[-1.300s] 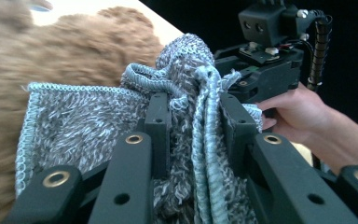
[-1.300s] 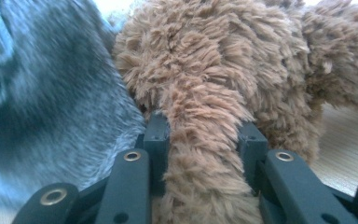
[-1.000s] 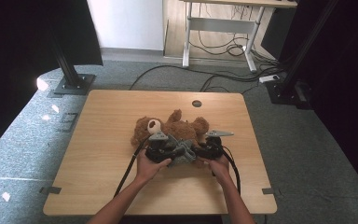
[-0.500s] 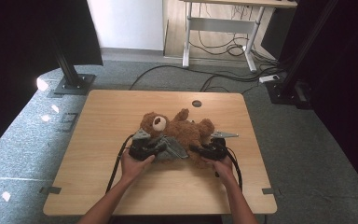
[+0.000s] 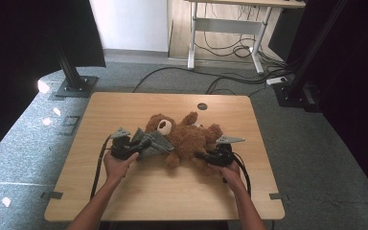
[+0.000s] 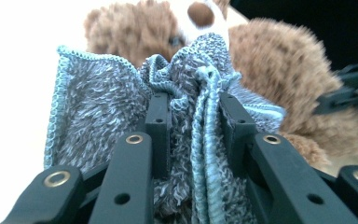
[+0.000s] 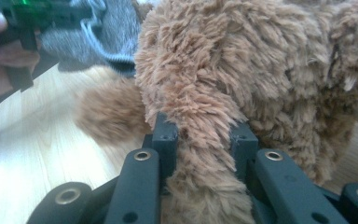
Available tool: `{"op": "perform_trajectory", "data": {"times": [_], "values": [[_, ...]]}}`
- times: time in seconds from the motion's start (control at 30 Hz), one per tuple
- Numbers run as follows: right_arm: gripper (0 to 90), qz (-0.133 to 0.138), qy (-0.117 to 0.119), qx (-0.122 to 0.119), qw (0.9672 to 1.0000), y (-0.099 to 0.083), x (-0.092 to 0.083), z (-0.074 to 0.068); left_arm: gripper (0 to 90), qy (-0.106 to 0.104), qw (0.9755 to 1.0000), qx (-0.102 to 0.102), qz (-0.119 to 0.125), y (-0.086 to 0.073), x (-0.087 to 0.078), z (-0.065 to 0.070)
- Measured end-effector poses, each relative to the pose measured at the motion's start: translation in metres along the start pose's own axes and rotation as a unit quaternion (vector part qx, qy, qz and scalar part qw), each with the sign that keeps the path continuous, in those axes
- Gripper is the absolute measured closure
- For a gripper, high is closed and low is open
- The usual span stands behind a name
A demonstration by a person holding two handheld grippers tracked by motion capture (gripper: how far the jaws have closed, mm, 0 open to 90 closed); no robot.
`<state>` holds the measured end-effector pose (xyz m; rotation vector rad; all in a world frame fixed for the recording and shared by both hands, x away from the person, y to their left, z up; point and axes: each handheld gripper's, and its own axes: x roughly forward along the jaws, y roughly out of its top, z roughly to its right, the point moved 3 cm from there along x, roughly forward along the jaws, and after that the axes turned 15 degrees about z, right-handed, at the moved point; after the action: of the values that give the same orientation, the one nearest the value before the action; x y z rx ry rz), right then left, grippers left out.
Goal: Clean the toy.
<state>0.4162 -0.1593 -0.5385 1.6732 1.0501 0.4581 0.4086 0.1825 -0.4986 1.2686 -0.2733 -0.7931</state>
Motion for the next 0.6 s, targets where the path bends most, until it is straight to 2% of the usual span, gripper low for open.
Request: {"op": "perform_trajectory", "data": {"times": [0.07,0.13,0.27,0.37,0.47,0.6], "values": [[71.1,0.001,0.006,-0.003,1.0,0.0,0.0,-0.001,68.6,-0.007,0.9999,0.002,0.008,0.004,-0.003,0.003],[71.3,0.001,0.015,-0.007,0.9999,-0.002,0.001,-0.003,68.6,-0.025,0.9996,-0.001,0.014,0.008,-0.004,0.011],[71.4,0.001,0.032,-0.009,0.9995,-0.003,0.003,-0.009,68.5,-0.054,0.9984,0.015,0.007,0.006,0.004,0.034],[71.4,0.002,0.035,-0.009,0.9994,-0.003,0.004,-0.011,68.5,-0.082,0.9963,0.026,-0.008,0.0,0.016,0.055],[71.5,0.003,0.039,-0.009,0.9992,-0.003,0.005,-0.012,68.4,-0.107,0.9936,0.027,-0.024,-0.008,0.03,0.073],[71.7,0.004,0.041,-0.01,0.9991,-0.004,0.005,-0.012,68.3,-0.122,0.991,0.031,-0.046,-0.02,0.048,0.091]]}}
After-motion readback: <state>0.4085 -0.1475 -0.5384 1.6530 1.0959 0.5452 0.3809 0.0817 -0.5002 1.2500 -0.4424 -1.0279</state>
